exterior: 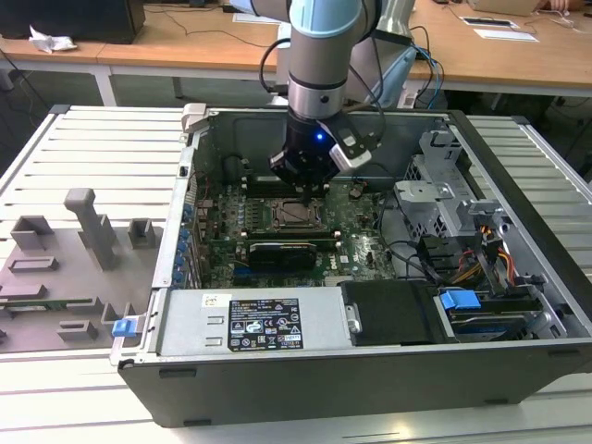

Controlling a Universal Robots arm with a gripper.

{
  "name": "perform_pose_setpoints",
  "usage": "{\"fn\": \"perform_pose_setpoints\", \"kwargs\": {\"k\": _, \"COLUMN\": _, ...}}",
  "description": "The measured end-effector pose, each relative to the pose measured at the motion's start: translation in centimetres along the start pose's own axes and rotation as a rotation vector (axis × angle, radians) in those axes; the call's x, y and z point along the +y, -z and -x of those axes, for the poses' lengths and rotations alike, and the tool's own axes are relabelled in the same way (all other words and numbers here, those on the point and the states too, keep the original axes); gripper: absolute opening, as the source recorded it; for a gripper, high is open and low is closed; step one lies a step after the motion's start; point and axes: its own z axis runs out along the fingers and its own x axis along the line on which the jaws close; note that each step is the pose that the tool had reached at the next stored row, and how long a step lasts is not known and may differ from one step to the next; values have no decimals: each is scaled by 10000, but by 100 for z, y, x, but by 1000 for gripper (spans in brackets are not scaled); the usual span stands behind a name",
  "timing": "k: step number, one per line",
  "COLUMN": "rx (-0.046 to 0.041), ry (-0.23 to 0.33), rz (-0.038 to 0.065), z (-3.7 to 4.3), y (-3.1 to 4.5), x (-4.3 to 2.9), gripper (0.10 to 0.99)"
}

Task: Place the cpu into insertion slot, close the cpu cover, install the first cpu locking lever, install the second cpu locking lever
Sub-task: 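Install the second cpu locking lever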

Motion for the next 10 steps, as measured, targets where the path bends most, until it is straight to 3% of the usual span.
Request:
{"fn": "perform_pose_setpoints", "kwargs": {"k": 6, "rx": 1, "ry": 0, "rz": -2, "z": -2, "y": 10, "x": -20, "gripper": 106}}
{"fn": "perform_pose_setpoints", "kwargs": {"k": 10, "rx": -1, "ry": 0, "rz": 0, "z": 2, "y": 195, "x": -17, "gripper": 106}}
